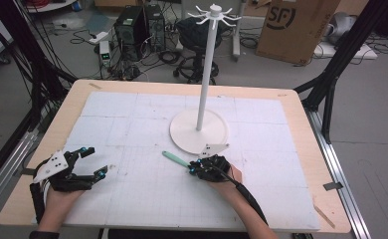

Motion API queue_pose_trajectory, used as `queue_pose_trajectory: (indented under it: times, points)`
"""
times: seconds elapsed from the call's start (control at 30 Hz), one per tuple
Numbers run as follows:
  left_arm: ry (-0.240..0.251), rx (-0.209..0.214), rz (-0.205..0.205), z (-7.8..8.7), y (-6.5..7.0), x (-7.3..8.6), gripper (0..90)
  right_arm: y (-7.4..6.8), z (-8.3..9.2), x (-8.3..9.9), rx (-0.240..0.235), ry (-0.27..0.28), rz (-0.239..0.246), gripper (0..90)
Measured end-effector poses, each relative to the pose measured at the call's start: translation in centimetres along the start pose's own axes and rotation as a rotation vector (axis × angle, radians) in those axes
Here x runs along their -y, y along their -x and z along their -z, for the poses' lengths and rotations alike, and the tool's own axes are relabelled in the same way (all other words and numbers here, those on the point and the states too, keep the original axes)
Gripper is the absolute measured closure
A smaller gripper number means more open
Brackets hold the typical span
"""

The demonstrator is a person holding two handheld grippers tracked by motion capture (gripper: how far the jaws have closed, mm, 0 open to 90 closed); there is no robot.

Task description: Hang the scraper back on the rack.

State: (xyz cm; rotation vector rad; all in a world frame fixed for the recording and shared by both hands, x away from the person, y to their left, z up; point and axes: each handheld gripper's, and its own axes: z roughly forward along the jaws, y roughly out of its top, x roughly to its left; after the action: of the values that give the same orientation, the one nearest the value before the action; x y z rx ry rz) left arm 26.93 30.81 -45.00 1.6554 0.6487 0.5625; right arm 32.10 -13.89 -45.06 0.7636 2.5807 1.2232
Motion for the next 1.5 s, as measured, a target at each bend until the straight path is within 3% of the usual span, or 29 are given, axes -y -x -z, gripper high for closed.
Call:
queue_pose_trajectory:
  times: [0.33, 0.67, 0.9, 0.97, 1.27, 1.5]
  points:
    - [-0.001, 0.000, -0.005, 0.0, 0.0, 0.0, 16.8, 0.3, 0.2, 0.0, -0.020, 0.016, -0.024, 81.4]
    - [0.002, 0.000, -0.008, 0.0, 0.1, 0.0, 16.6, 0.8, 2.9, -1.1, -0.050, 0.094, -0.058, 81.4]
    - [0.002, 0.002, -0.009, 0.0, 0.1, 0.0, 16.5, 1.7, 6.3, -2.7, -0.067, 0.146, -0.076, 81.3]
    - [0.002, 0.002, -0.008, 0.0, 0.1, 0.0, 16.5, 2.2, 8.1, -3.5, -0.072, 0.168, -0.077, 81.3]
    - [0.002, 0.002, -0.008, 0.0, 0.1, 0.0, 16.5, 3.7, 14.5, -7.2, -0.053, 0.216, -0.043, 81.3]
    - [0.003, -0.001, -0.006, 0.0, 0.1, 0.0, 16.4, 4.4, 20.0, -10.3, 0.002, 0.234, 0.001, 81.3]
